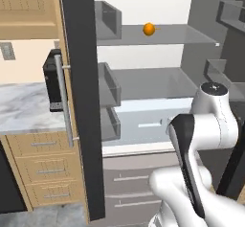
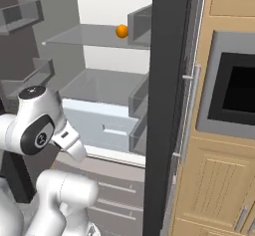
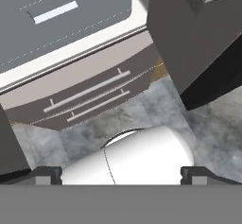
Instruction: Pick up the mango and orange from the fridge and place one fruit on each plate on the dining counter.
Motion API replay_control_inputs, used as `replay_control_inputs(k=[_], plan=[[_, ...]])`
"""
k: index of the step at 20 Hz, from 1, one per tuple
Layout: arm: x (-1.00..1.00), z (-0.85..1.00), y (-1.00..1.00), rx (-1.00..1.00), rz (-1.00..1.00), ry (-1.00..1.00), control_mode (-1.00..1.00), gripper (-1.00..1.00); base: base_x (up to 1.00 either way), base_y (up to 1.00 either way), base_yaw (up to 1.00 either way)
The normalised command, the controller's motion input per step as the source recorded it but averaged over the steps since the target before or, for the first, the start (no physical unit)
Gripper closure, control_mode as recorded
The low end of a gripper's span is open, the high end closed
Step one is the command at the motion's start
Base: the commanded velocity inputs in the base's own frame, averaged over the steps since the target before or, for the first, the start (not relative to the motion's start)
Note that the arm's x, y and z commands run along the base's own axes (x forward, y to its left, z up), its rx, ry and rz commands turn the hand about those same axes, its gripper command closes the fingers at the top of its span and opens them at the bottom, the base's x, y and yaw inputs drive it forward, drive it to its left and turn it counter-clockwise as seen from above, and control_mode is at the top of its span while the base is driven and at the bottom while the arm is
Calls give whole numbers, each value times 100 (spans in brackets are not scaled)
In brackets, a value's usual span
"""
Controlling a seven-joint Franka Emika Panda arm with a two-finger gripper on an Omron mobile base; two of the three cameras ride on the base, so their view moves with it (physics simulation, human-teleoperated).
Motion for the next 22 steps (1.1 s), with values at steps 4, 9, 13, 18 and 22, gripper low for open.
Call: replay_control_inputs(k=[4,9,13,18,22], plan=[[0,0,0,0,0,0,100,-100,49,47,-15],[0,0,0,0,0,0,100,-100,70,19,-11],[0,0,0,0,0,0,100,-100,83,-15,-10],[0,0,0,0,0,0,100,-100,35,-7,-2],[0,0,0,0,0,0,100,-100,0,0,0]])
